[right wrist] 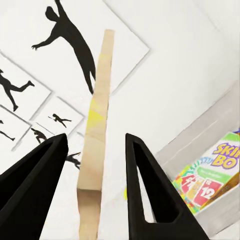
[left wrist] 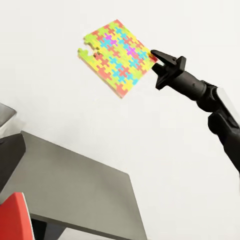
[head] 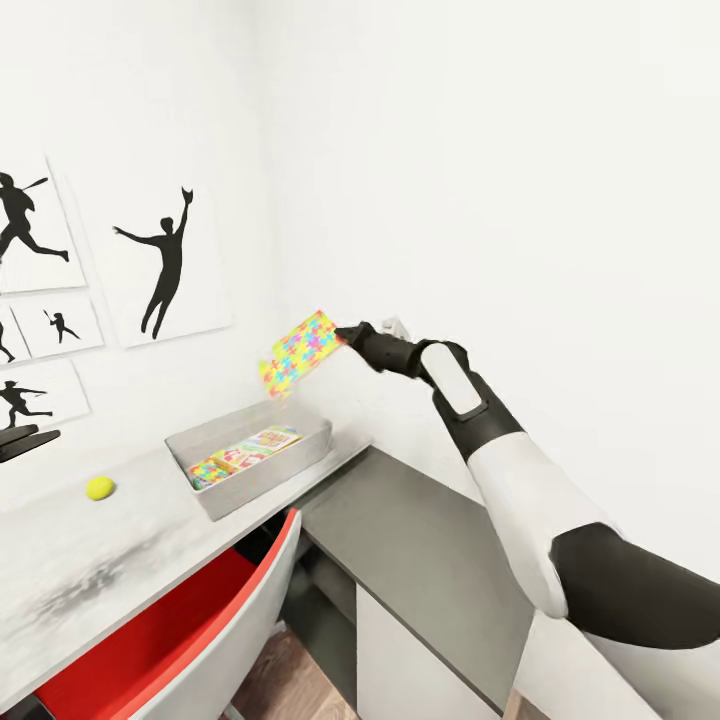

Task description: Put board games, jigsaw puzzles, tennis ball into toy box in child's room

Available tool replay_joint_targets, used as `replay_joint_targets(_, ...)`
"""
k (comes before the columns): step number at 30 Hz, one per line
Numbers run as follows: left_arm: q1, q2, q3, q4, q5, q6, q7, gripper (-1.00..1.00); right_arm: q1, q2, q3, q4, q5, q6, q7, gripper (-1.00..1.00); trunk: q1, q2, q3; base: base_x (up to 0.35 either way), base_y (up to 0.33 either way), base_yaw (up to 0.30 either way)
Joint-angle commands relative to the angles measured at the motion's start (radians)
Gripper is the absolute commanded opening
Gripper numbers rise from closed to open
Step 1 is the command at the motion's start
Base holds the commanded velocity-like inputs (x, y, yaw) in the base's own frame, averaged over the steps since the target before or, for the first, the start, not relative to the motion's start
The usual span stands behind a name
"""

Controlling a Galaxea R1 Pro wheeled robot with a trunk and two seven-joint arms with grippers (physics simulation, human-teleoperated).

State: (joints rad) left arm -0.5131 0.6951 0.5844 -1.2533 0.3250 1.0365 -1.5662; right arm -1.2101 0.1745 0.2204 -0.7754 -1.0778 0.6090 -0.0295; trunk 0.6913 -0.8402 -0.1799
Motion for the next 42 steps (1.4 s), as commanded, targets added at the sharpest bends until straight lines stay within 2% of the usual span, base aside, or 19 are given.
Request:
replay_joint_targets(1,-0.001,0.0,0.0,0.0,-0.001,0.011,-0.005,1.0,-0.054,0.0,0.001,0.061,-0.03,0.005,-0.005,-1.0,0.0,-0.001,-0.002,0.0,0.0,0.0)
replay_joint_targets(4,-0.001,0.0,0.0,0.0,-0.001,0.011,-0.005,1.0,-0.182,0.0,0.0,0.184,-0.074,0.008,-0.007,-1.0,0.0,-0.001,-0.002,0.0,0.0,0.0)
replay_joint_targets(6,-0.001,0.0,0.002,0.0,0.0,0.011,-0.005,1.0,-0.224,0.0,0.0,0.217,-0.084,0.01,-0.01,-1.0,0.0,-0.001,-0.002,0.0,0.0,0.0)
replay_joint_targets(8,-0.001,0.0,0.004,0.0,0.0,0.011,-0.005,1.0,-0.241,0.0,0.0,0.227,-0.09,0.013,-0.015,-1.0,0.0,-0.001,-0.002,0.0,0.0,0.0)
replay_joint_targets(17,-0.001,0.001,0.005,0.001,0.0,0.011,-0.005,1.0,-0.243,0.0,0.003,0.192,-0.094,0.009,-0.013,-1.0,0.0,-0.001,-0.002,0.0,0.0,0.0)
replay_joint_targets(21,-0.001,0.001,0.028,0.002,-0.002,0.011,-0.005,1.0,-0.241,0.0,0.007,0.191,-0.094,0.009,-0.01,-1.0,0.0,-0.001,-0.002,0.0,0.012,0.0)
replay_joint_targets(28,-0.001,0.001,0.031,0.003,-0.003,0.011,-0.005,1.0,-0.233,0.0,0.011,0.191,-0.094,0.005,-0.009,-1.0,0.0,-0.001,-0.002,0.035,0.125,0.011)
replay_joint_targets(42,-0.001,0.001,0.031,0.006,-0.004,0.011,-0.005,1.0,-0.232,0.0,0.013,0.193,-0.094,-0.003,-0.009,-1.0,0.0,-0.001,-0.002,0.018,0.009,0.254)
